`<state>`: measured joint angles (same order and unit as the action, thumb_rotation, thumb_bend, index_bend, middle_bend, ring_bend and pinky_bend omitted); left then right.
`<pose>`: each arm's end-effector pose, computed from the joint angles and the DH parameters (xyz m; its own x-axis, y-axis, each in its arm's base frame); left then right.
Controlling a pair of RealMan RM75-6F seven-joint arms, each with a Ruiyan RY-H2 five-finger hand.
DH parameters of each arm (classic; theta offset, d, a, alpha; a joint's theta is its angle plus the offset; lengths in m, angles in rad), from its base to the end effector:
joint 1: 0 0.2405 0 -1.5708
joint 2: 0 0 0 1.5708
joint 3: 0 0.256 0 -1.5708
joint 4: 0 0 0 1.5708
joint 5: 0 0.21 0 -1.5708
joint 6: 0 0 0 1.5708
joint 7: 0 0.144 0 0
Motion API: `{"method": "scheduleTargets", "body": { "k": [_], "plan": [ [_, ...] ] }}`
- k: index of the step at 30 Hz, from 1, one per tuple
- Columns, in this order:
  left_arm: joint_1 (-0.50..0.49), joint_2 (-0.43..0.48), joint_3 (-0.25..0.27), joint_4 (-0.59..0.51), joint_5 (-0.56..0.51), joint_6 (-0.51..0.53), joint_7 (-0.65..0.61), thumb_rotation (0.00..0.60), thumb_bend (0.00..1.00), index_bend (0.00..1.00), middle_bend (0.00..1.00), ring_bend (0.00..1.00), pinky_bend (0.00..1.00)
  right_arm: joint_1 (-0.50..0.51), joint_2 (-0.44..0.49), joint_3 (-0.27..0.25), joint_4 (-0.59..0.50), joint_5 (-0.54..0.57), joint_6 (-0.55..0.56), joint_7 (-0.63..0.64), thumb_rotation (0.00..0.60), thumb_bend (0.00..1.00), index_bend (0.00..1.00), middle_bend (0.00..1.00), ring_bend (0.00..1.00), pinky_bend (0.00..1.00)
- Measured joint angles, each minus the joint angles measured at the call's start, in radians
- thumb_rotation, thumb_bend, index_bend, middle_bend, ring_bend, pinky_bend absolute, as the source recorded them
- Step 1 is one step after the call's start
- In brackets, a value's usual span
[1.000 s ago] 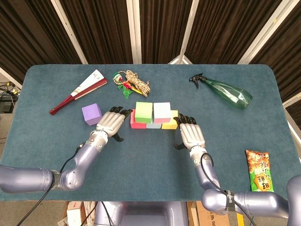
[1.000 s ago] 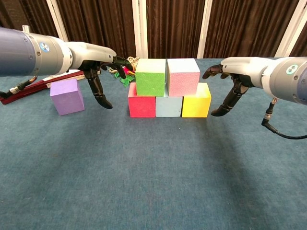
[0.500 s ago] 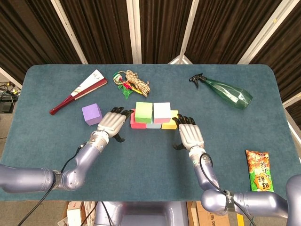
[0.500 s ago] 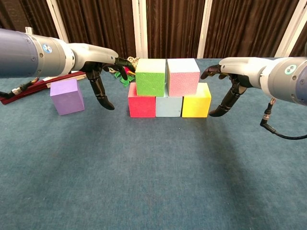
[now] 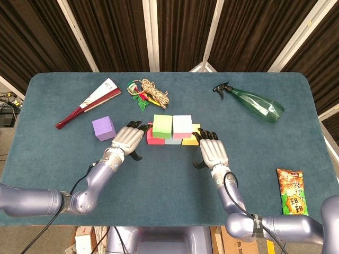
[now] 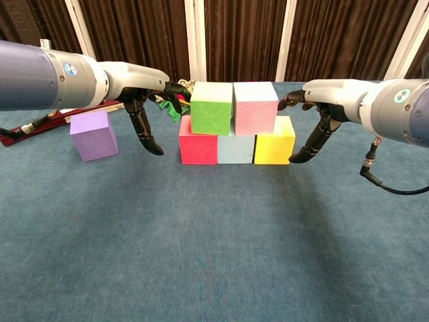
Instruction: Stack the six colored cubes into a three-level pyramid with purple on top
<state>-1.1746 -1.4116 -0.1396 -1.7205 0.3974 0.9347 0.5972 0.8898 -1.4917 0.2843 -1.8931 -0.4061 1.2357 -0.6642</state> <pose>-0.0588 0.3666 -0.0043 0.4847 0.4351 0.7588 0.8702 -0.3278 -0.3679 -0.0948 -0.3253 0.0072 0.2431 -0.4043 0.8817 -0.9676 -0.0375 0.2496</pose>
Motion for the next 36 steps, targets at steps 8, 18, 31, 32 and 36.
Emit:
{"method": "scheduleTargets", "body": {
  "k": [8,18,31,32,36],
  "plan": [
    [-0.002,-0.002,0.000,0.001,0.000,0.000,0.002,0.600,0.21,0.07,0.13,0.00,0.00,0.007,-0.002,0.002,-0.004,0.000,0.004,-0.004,0.600,0.25,0.14,0.05,0.05,0.00],
    [-0.003,0.001,-0.002,-0.007,0.003,0.005,0.002,0.600,0.20,0.07,0.13,0.00,0.00,0.012,-0.002,0.003,-0.001,0.006,0.003,-0.003,0.600,0.25,0.14,0.05,0.05,0.00],
    [0.000,0.000,0.003,0.006,-0.004,0.004,0.002,0.600,0.20,0.07,0.13,0.00,0.00,0.017,-0.002,0.006,0.023,0.016,-0.012,0.004,0.600,0.25,0.14,0.05,0.05,0.00],
    [0.000,0.000,0.003,0.007,-0.004,0.003,0.002,0.600,0.20,0.07,0.13,0.00,0.00,0.018,-0.002,0.007,0.025,0.016,-0.012,0.004,0.600,0.25,0.14,0.05,0.05,0.00],
    [0.002,0.000,0.002,0.008,-0.001,0.002,0.000,0.600,0.20,0.07,0.13,0.00,0.00,0.019,-0.003,0.006,0.028,0.018,-0.013,0.003,0.600,0.25,0.14,0.05,0.05,0.00]
  ]
}}
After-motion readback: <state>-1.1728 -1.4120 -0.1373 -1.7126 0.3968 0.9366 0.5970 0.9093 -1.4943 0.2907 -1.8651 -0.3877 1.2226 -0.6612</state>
